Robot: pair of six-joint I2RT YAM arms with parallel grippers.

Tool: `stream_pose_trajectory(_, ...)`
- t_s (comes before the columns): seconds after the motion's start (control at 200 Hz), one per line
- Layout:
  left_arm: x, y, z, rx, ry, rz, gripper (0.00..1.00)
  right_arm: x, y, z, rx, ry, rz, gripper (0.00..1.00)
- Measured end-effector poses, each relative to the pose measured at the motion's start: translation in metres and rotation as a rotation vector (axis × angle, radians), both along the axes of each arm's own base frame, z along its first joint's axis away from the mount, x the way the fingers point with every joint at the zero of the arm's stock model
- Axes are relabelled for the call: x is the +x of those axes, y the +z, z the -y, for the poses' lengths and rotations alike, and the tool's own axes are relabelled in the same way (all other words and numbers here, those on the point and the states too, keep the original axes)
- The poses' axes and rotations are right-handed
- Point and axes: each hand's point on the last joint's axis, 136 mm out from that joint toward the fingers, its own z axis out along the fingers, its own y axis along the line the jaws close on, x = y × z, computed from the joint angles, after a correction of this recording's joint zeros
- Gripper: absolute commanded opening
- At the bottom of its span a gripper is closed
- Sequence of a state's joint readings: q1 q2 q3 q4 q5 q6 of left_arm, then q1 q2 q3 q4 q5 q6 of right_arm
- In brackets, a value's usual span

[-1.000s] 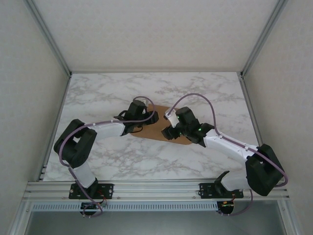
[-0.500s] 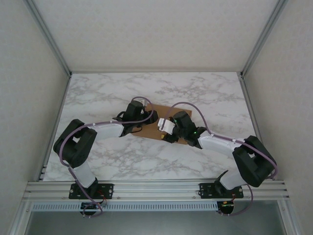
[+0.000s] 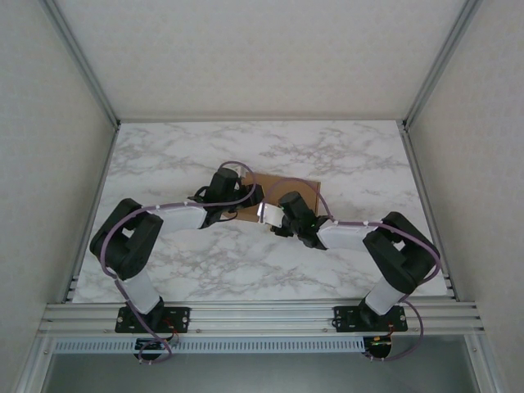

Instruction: Fold the paper box

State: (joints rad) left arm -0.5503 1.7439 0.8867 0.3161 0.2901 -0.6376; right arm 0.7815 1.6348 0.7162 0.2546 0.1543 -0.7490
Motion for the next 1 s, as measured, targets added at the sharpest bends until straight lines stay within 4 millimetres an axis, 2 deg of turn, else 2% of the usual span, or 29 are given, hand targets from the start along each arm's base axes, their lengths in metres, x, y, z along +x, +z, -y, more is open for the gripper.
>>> stream_pose_trajectory(0.105, 0.001, 0.0, 0.0, -0.002, 0.001, 0.002, 0.51, 0.001, 0.0, 0.0, -0.007, -0.002, 0.011, 0.44)
stream_pose_trajectory(0.325, 0.001, 0.001, -0.001, -0.002, 0.001, 0.002, 0.51, 0.0, 0.004, -0.001, 0.015, -0.008, 0.008, 0.6)
stream_pose_trajectory(0.406, 0.001, 0.001, -0.001, -0.001, 0.002, 0.003, 0.51, -0.01, 0.011, -0.001, 0.067, -0.009, -0.025, 0.64)
stream_pose_trajectory(0.496, 0.0, 0.001, -0.001, 0.002, 0.003, 0.001, 0.51, -0.023, 0.037, -0.004, 0.186, -0.009, -0.051, 0.63)
stream_pose_trajectory(0.611, -0.002, 0.001, -0.002, 0.003, 0.002, -0.001, 0.51, -0.035, 0.098, -0.008, 0.417, -0.015, -0.031, 0.62)
stream_pose_trajectory(0.681, -0.005, 0.001, -0.004, 0.005, 0.001, -0.006, 0.5, -0.04, 0.135, -0.003, 0.556, -0.052, -0.017, 0.61)
stream_pose_trajectory(0.751, -0.009, 0.0, -0.006, 0.016, -0.002, -0.016, 0.48, -0.037, 0.162, 0.01, 0.669, -0.154, -0.029, 0.59)
stream_pose_trajectory(0.896, -0.019, 0.0, -0.013, 0.064, -0.016, -0.042, 0.49, -0.015, 0.19, 0.052, 0.81, -0.426, -0.076, 0.53)
stream_pose_trajectory(1.001, -0.028, 0.003, -0.02, 0.099, -0.024, -0.066, 0.54, -0.013, 0.183, 0.068, 0.813, -0.553, -0.121, 0.51)
